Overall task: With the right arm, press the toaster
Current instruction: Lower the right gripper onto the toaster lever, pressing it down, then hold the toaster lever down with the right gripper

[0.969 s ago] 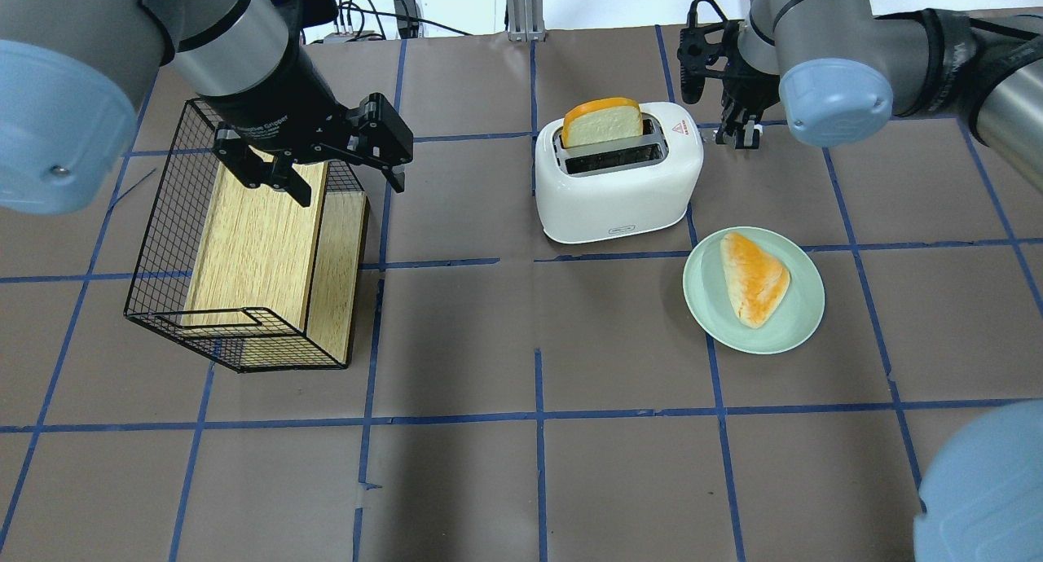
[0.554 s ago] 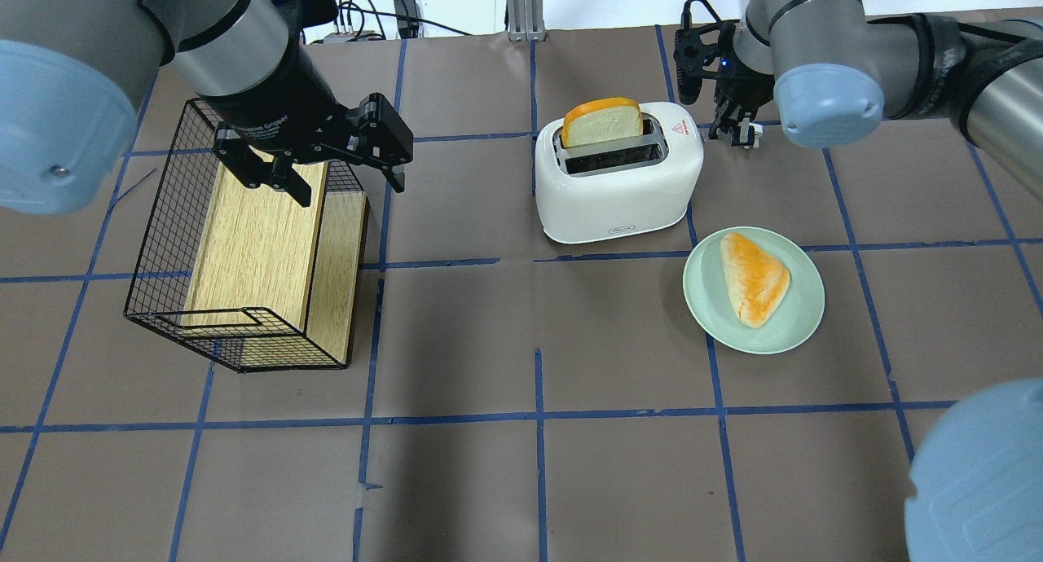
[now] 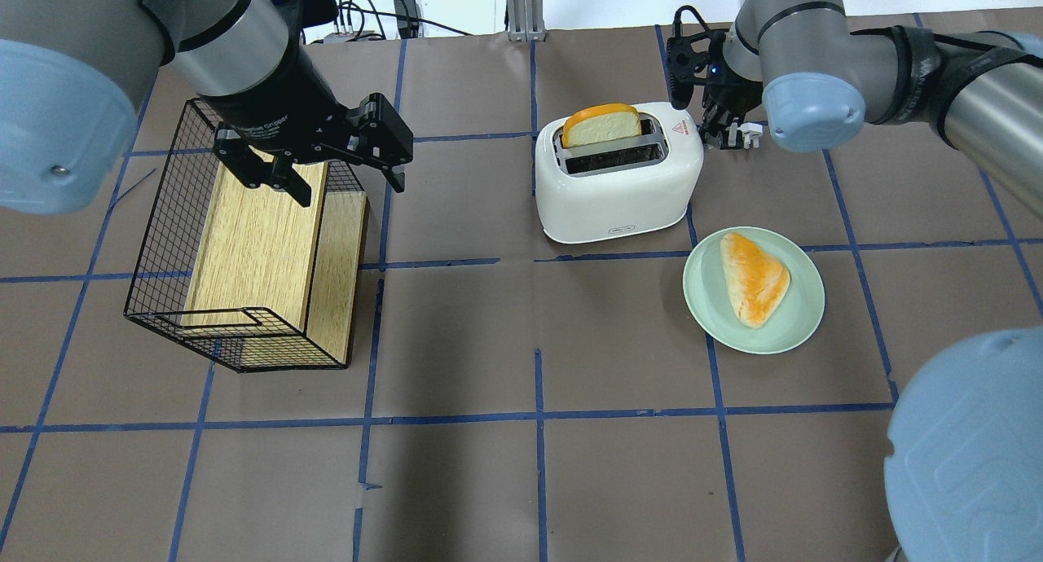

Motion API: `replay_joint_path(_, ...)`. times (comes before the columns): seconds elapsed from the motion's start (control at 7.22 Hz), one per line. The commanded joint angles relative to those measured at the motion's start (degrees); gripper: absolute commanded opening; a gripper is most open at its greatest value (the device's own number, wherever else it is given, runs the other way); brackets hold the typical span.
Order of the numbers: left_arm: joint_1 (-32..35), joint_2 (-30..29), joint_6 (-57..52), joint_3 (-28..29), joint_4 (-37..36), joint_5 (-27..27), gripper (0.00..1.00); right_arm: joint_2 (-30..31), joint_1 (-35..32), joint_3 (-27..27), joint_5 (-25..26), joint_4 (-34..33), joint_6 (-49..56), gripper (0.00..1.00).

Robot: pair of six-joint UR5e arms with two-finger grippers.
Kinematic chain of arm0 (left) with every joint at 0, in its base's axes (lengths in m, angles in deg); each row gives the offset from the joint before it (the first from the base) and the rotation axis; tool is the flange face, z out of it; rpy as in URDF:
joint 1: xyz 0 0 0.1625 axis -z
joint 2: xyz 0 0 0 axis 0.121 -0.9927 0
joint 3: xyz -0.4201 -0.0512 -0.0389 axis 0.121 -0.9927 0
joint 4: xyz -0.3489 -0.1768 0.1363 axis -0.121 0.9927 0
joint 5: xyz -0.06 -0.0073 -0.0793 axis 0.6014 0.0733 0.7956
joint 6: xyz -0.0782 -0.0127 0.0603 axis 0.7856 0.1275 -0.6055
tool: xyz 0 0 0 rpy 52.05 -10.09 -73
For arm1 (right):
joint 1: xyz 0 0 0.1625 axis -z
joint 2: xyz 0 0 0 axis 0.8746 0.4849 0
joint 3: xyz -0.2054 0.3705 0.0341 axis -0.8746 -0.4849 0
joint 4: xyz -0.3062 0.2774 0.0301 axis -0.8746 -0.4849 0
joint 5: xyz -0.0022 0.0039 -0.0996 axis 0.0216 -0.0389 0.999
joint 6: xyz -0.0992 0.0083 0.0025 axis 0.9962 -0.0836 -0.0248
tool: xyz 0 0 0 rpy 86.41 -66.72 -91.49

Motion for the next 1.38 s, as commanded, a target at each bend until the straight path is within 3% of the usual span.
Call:
replay_joint_path(0.0, 0.0, 0.0, 0.0, 0.0, 0.0, 0.0, 1.0, -0.2, 0.2, 0.4, 0.7, -0.3, 1.1, 0.07)
replay_joint_path(1.25, 0.0, 0.0, 0.0, 0.0, 0.0, 0.0, 1.0, -2.1, 0.9, 0.8, 0.7, -0.8, 1.8, 0.07)
